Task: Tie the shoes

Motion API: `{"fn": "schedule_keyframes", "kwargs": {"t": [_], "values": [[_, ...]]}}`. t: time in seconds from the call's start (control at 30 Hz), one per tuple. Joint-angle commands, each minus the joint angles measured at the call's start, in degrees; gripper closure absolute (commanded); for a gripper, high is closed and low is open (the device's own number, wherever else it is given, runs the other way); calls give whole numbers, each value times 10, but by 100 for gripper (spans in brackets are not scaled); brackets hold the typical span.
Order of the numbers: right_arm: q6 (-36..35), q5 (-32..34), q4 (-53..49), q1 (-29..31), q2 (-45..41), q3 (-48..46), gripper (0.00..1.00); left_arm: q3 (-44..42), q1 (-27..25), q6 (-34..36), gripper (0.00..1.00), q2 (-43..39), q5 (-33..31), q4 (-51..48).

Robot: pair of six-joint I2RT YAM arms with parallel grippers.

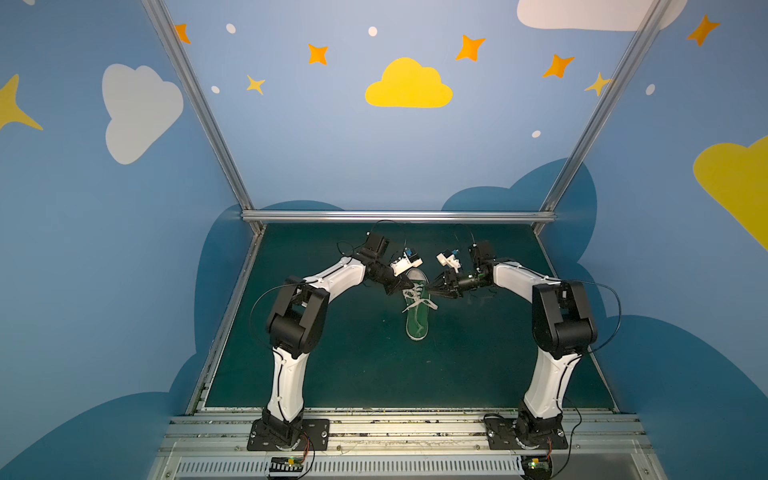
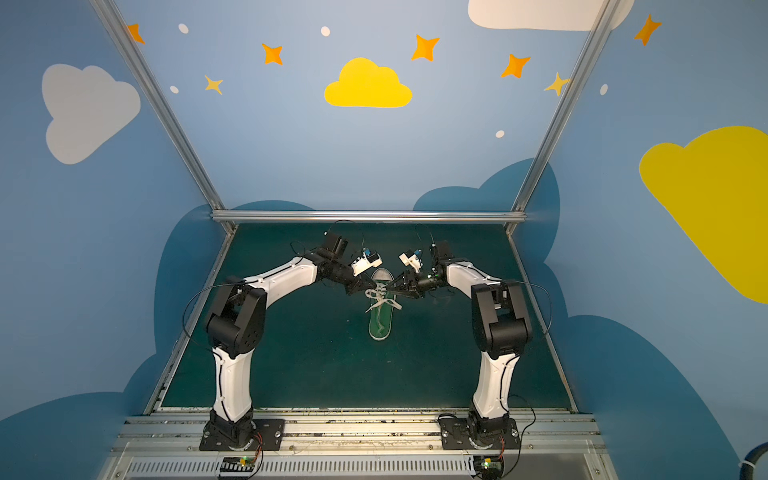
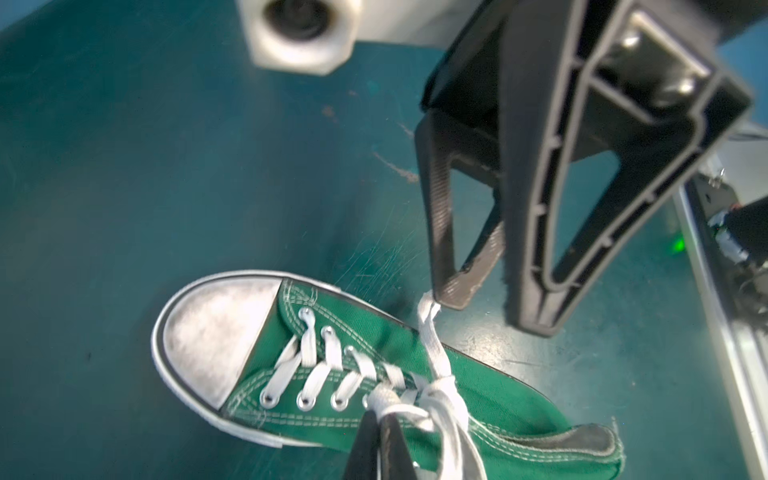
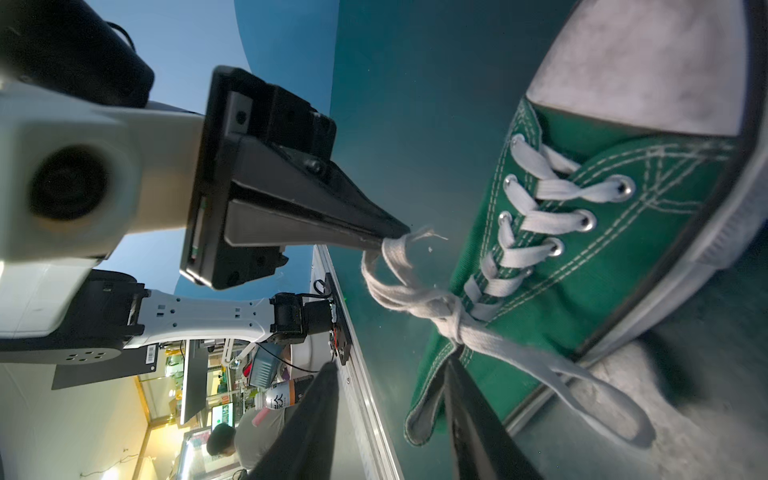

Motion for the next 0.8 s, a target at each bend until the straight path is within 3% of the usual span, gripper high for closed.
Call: {"fn": "schedule_keyframes", "kwargs": {"t": [0.0,0.27,0.77], "values": [[31,9,38,-7,-24,-11,56,12,-6,121,91,15,4,-64],[101,-30,138,-4,6,-22,55,22,-6,168,90,23,13,-54],[108,-50,134,27,55,4,56,-4,-6,131,89,14,25,8]]}}
